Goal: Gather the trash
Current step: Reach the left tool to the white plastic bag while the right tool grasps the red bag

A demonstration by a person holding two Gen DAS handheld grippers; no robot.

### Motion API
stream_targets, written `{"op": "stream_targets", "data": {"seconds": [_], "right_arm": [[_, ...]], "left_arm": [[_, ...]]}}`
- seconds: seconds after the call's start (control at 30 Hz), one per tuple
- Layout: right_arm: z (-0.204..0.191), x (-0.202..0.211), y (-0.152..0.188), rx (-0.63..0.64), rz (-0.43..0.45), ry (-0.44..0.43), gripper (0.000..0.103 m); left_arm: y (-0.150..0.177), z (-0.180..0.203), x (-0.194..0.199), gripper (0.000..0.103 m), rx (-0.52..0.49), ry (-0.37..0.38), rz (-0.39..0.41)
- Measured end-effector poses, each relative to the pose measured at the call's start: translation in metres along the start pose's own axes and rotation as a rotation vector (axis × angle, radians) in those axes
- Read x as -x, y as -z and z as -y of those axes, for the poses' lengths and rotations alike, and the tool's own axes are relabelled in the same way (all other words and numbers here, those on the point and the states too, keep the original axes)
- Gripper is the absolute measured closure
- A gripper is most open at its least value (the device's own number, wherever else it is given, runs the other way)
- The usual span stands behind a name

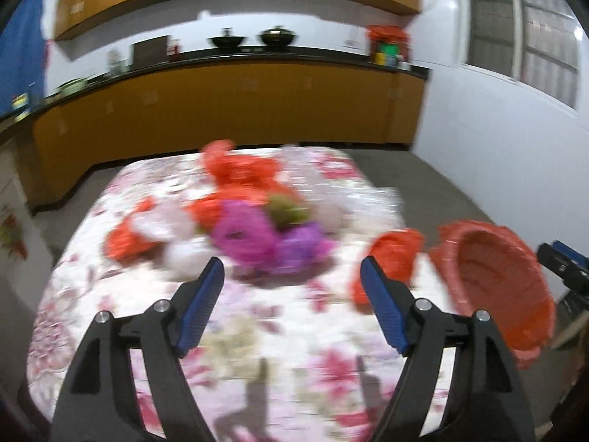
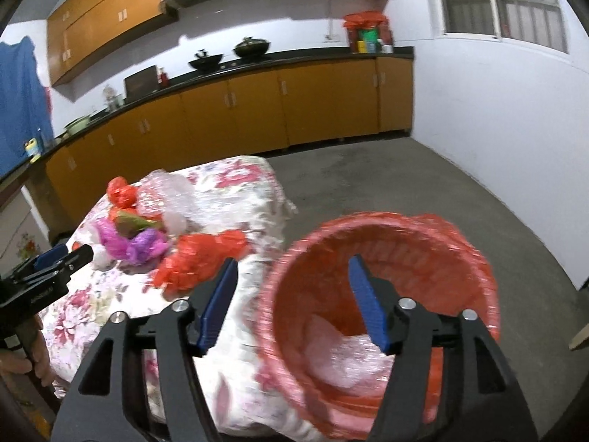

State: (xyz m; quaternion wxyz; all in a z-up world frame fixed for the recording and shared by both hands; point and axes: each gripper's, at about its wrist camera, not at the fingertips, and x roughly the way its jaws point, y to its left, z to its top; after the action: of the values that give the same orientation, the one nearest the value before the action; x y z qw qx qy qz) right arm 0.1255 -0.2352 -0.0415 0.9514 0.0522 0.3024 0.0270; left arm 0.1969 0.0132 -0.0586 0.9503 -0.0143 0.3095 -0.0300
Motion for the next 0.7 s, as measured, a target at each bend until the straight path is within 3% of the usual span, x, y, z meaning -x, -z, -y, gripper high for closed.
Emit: {"op": "stream_targets", "data": {"seconds": [0.33,0.7], "right_arm": [[-0.07,-0.06,-0.005,0.025,-0.071,-0.05,0.029],[-0.094,-0.126,0.003,-0.02,-0.182,0.015,0.027]], "left_arm": [[0.007,-0.084,0.002,0.022,0.103,-0.159,0.03],[0.017,-0.123,-0.005,0.021,0.174,-0.193,0.005]]}}
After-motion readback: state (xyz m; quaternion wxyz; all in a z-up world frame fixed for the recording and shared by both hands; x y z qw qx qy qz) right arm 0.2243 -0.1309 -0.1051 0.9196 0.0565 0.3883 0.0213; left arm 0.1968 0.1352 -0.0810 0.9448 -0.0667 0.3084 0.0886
